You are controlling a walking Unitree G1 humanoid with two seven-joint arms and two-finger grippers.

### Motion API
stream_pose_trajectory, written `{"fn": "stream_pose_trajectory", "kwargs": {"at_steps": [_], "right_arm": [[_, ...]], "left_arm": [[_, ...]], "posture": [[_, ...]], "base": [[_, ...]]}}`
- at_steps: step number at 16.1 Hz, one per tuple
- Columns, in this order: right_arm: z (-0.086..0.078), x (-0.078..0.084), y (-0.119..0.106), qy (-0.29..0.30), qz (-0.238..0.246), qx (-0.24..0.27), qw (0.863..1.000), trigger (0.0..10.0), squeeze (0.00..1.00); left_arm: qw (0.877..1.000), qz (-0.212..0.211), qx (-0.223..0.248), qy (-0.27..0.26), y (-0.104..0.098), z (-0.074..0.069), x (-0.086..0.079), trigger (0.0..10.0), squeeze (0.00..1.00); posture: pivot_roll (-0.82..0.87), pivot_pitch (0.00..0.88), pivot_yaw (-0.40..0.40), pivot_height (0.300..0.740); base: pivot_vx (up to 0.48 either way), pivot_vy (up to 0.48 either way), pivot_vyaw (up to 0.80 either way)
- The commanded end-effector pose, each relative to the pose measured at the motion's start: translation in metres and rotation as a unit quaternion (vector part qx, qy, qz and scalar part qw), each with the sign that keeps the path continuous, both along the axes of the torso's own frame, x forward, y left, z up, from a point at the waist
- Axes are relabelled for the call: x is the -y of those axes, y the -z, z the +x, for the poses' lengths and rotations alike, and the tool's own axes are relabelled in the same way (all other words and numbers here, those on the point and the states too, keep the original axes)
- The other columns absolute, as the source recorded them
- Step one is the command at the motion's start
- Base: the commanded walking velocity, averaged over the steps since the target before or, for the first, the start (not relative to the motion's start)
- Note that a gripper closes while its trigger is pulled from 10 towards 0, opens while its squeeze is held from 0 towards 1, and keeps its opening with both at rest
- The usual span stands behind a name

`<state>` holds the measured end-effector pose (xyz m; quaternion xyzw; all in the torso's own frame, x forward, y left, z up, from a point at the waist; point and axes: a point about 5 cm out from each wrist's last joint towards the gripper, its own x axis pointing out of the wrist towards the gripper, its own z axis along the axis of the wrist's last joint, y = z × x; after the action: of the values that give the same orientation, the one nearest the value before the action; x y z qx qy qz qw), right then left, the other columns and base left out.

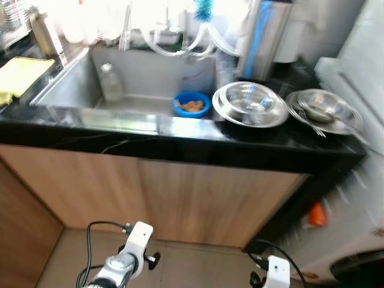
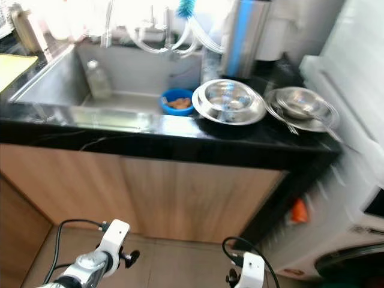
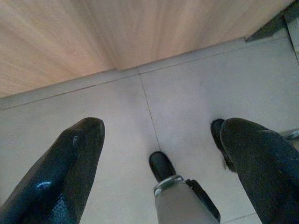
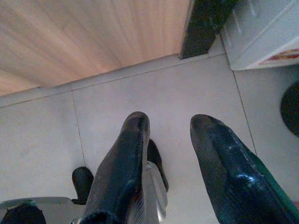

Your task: Kitchen organization

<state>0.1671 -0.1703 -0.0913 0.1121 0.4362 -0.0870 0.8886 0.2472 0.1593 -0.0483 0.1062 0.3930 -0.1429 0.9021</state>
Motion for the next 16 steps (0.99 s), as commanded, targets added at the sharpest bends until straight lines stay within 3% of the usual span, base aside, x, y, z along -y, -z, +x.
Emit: {"fn": "stream_pose_trajectory", "kwargs": {"at_steps": [1,6,11,16], "right_arm": [[0.0006,0.0013,-0.0004,0.004,-0.001,0.002,1.0,10.0,0.0],[0.0006,0.0009,-0.0003,0.004,0.002,0.002,1.0,10.0,0.0],[0.0007,0.0009,-0.0004,0.002,0.001,0.002,1.0,10.0,0.0],[0.0018,0.0003,-0.0012,0.006,0.003,0.009,1.0,10.0,0.0]], "left_arm": [[1.0,-0.005,-0.009,-0.007,0.0035,-0.0048,-0.0003,10.0,0.0],[1.0,-0.003,-0.017,-0.01,0.0065,-0.009,-0.0012,10.0,0.0],[1.0,-0.003,-0.017,-0.01,0.0066,-0.0091,-0.0003,10.0,0.0],[1.0,-0.006,-0.013,-0.007,0.0055,-0.0074,0.0021,10.0,0.0]], "posture": [[0.19,0.063,-0.068,0.74],[0.19,0.063,-0.066,0.74],[0.19,0.061,-0.068,0.74],[0.19,0.059,-0.064,0.74]], "base": [[0.0,0.0,0.0],[0.0,0.222,0.0],[0.0,0.277,-0.72],[0.0,0.276,0.0]]}}
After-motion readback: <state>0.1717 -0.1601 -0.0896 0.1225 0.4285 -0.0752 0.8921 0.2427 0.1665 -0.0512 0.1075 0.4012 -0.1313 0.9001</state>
